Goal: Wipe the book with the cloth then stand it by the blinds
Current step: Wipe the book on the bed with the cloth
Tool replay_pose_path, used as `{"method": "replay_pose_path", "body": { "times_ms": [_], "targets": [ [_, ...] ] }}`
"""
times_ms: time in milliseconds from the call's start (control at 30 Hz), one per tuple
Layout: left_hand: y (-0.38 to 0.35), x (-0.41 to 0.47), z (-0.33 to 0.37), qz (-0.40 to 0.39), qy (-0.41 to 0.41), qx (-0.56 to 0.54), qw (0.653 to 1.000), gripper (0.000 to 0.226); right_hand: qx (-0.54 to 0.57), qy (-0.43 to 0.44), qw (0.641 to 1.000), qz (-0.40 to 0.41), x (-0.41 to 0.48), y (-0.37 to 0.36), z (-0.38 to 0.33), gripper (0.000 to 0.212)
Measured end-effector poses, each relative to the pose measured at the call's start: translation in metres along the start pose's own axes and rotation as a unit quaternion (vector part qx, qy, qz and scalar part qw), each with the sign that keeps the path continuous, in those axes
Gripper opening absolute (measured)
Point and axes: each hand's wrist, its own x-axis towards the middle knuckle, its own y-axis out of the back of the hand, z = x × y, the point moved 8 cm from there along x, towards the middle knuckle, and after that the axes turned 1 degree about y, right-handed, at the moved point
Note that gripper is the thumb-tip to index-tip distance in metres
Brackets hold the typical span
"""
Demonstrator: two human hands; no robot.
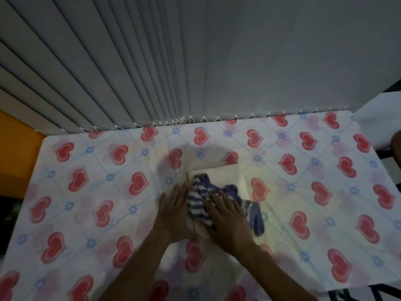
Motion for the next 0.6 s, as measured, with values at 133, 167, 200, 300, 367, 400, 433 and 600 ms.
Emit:
{"method": "replay_pose_path", "body": {
  "times_ms": [133, 167, 200, 300, 367, 400, 433, 600],
  "targets": [
    [-0.001, 0.001, -0.002, 0.001, 0.01, 0.01, 1.0, 0.16, -0.031, -0.029, 0.999, 0.004, -0.007, 0.015, 0.051, 0.061],
    [0.0, 0.001, -0.002, -0.001, 0.012, 0.014, 1.0, 0.161, -0.041, -0.066, 0.997, 0.025, 0.008, 0.024, 0.061, 0.063],
    [-0.001, 0.001, -0.002, -0.004, 0.01, 0.016, 1.0, 0.161, -0.054, -0.101, 0.993, 0.034, 0.025, 0.03, 0.063, 0.065],
    [-0.003, 0.001, -0.004, -0.006, 0.009, 0.018, 1.0, 0.161, -0.05, -0.149, 0.987, 0.035, 0.052, 0.024, 0.037, 0.066],
    [-0.003, 0.001, -0.004, -0.001, 0.002, 0.006, 1.0, 0.159, -0.042, -0.126, 0.991, 0.034, 0.039, 0.014, 0.011, 0.064],
    [-0.002, 0.001, -0.003, 0.004, -0.003, -0.001, 1.0, 0.155, -0.046, -0.103, 0.993, 0.026, 0.023, 0.007, -0.001, 0.062],
    [-0.001, 0.001, -0.002, 0.008, -0.008, -0.005, 1.0, 0.151, -0.046, -0.077, 0.996, 0.013, 0.004, 0.001, -0.011, 0.06],
    [-0.002, 0.001, -0.002, 0.003, -0.008, 0.001, 1.0, 0.154, -0.056, -0.042, 0.997, -0.036, -0.052, 0.003, 0.021, 0.063]
  ]
}}
